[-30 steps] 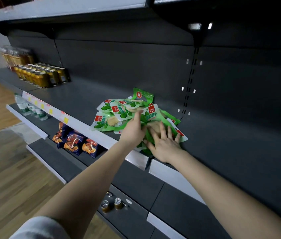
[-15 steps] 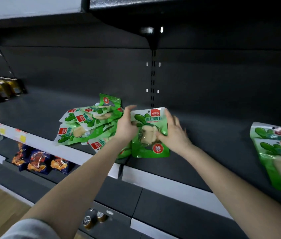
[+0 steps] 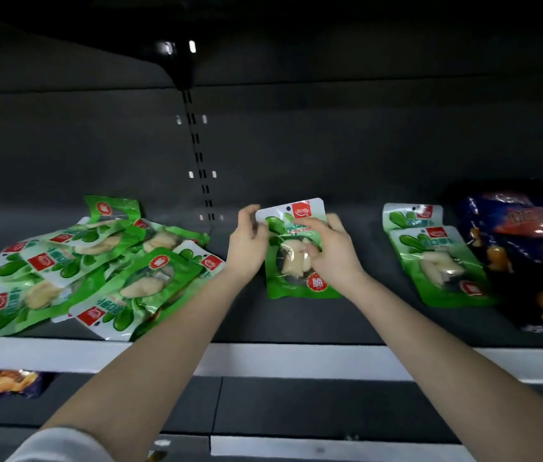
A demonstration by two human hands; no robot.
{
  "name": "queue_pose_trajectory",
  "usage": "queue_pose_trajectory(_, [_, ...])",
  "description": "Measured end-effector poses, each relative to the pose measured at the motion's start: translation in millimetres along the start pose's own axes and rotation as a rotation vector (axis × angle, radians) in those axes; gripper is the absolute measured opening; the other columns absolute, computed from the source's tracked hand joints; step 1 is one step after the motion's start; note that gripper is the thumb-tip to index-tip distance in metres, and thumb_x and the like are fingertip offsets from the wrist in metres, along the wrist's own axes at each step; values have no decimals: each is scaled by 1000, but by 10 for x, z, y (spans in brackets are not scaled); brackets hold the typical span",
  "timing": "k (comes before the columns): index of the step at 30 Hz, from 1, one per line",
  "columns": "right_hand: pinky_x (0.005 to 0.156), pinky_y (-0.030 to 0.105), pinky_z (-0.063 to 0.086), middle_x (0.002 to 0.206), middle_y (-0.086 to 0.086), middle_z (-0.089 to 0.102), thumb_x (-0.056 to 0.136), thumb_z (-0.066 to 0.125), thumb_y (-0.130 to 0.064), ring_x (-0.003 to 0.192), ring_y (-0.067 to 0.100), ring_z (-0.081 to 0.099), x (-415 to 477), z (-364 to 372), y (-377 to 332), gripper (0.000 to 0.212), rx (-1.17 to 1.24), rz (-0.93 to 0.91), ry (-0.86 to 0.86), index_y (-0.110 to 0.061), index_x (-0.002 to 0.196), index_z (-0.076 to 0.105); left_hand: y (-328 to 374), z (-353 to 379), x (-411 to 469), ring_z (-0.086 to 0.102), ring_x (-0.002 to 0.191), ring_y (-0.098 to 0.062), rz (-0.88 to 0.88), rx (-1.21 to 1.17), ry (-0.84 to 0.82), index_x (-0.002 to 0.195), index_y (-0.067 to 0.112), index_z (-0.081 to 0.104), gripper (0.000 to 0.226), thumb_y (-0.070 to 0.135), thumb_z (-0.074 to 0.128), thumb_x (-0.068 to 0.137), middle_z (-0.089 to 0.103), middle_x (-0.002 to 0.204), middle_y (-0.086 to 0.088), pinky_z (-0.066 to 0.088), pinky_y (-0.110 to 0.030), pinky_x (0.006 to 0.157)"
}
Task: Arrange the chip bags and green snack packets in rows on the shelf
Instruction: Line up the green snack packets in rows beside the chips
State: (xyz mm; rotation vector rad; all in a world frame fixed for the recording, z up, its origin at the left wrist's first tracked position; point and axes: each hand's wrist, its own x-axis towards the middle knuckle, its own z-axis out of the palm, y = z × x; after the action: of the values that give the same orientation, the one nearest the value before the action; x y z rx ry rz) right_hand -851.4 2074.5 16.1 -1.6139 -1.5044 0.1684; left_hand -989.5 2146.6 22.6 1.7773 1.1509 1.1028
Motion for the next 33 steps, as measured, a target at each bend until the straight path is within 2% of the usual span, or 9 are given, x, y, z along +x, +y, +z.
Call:
queue_pose_trajectory(3, [83, -9, 22, 108, -4, 41, 86, 56, 6, 100, 6, 46, -118, -315, 155, 45, -54, 40, 30, -20, 122, 63, 102, 301, -47, 50, 95, -16, -31, -19, -3, 133, 17, 39, 34, 25, 32, 101, 55, 104, 3, 30, -17, 72])
queue_pose_trajectory(8, [70, -9, 27, 104, -4, 38, 91, 56, 0, 79, 0, 42, -389, -853, 376, 43, -226, 142, 58, -26, 124, 60, 172, 869, -150, 51, 115, -27, -23, 105, -164, 134, 15, 39, 37, 24, 26, 101, 56, 129, -9, 34, -27, 86])
queue_pose_trajectory(15, [89, -6, 24, 115, -2, 43, 87, 47, 11, 105, 5, 45, -728, -1436, 620, 50, -261, 256, 119, -21, 120, 65, 301, 1398, -267, 46, 122, -34, 204, 423, -384, 132, 9, 44, 38, 11, 33, 96, 52, 131, -19, 34, -36, 102])
queue_pose_trajectory(19, [95, 12, 35, 117, -3, 42, 88, 45, 10, 101, 3, 51, -796, -1666, 690, 56, -327, 352, 47, -27, 127, 60, 278, 1539, -320, 23, 140, -29, 309, 732, -490, 140, 15, 37, 45, 32, 26, 100, 34, 149, -9, 16, -43, 116])
queue_pose_trajectory(23, [83, 28, 45, 125, 7, 41, 88, 53, 2, 107, 29, 52, -843, -1740, 710, 53, -353, 415, -52, -29, 131, 55, 251, 1545, -315, 13, 144, -28, 315, 780, -520, 144, 19, 31, 49, 38, 23, 100, 23, 154, -4, 9, -44, 118])
queue_pose_trajectory(25, [97, 39, 42, 141, 13, 33, 88, 60, -9, 125, 38, 40, -845, -1707, 755, 54, -397, 476, -90, -32, 136, 49, 254, 1540, -320, 13, 144, -28, 315, 787, -522, 144, 19, 30, 49, 38, 23, 100, 23, 155, -4, 9, -44, 118])
queue_pose_trajectory(27, [111, 48, 30, 152, 15, 19, 89, 61, -15, 137, 42, 23, -826, -1642, 796, 58, -463, 525, -77, -32, 141, 42, 254, 1536, -326, 12, 144, -28, 315, 787, -524, 145, 19, 29, 49, 39, 23, 100, 22, 155, -4, 8, -44, 118])
queue_pose_trajectory(30, [111, 43, 29, 157, 9, 7, 88, 60, -3, 139, 35, 19, -794, -1556, 791, 66, -519, 491, 54, -28, 144, 36, 256, 1529, -326, 12, 144, -27, 312, 790, -530, 145, 20, 28, 50, 39, 22, 100, 21, 156, -4, 8, -43, 118])
queue_pose_trajectory(33, [117, 45, 21, 159, 10, -1, 92, 54, -9, 145, 32, 8, -777, -1464, 777, 59, -601, 384, 91, -22, 146, 34, 257, 1527, -328, 11, 144, -27, 308, 792, -534, 145, 20, 29, 49, 39, 22, 100, 21, 156, -4, 7, -43, 119])
